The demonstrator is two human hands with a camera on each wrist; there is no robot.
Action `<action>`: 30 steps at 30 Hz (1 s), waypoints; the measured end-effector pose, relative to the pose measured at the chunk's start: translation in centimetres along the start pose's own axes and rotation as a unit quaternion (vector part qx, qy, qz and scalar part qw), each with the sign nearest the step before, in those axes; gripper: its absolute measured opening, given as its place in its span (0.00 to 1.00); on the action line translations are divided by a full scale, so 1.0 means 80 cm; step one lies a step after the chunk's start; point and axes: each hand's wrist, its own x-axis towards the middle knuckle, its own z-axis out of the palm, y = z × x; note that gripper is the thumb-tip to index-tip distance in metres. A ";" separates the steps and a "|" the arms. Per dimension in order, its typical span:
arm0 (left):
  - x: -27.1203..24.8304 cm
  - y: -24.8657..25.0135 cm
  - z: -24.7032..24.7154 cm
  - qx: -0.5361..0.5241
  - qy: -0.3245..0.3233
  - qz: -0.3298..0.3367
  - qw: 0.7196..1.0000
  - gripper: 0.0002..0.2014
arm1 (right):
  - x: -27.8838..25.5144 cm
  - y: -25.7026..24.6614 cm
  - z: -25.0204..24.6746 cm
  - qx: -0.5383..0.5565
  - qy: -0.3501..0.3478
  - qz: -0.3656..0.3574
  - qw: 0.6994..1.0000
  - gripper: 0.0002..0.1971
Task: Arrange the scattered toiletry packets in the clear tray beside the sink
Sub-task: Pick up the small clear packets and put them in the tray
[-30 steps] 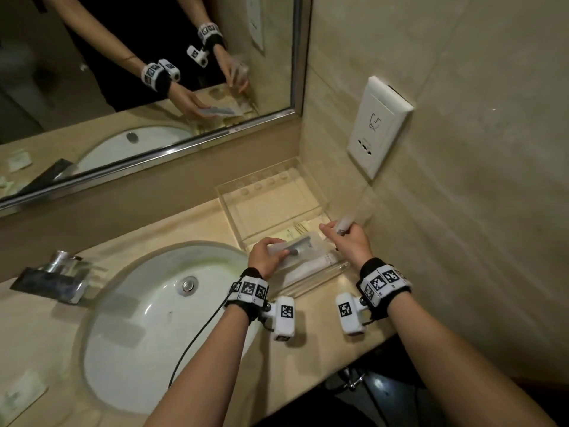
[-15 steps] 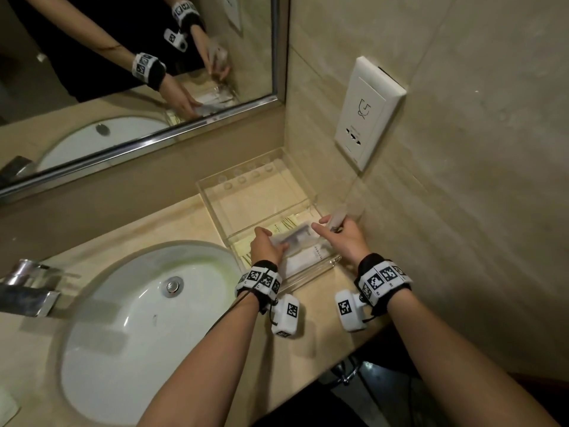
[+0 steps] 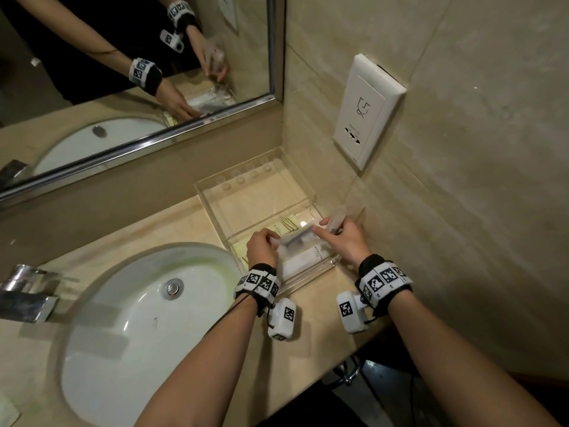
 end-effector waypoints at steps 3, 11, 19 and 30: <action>-0.001 0.001 -0.008 0.018 -0.005 0.021 1.000 0.13 | 0.002 -0.001 0.003 -0.012 -0.008 0.009 1.000 0.23; -0.014 0.028 -0.037 -0.205 -0.052 0.025 0.977 0.10 | 0.001 -0.016 0.011 -0.080 -0.099 0.029 0.992 0.21; -0.017 0.034 -0.056 -0.292 -0.120 0.021 0.949 0.14 | -0.010 -0.029 0.016 -0.163 -0.112 -0.047 0.979 0.15; -0.027 0.024 -0.068 -0.389 -0.144 -0.043 0.909 0.08 | -0.013 -0.029 0.025 -0.035 -0.089 -0.026 0.995 0.12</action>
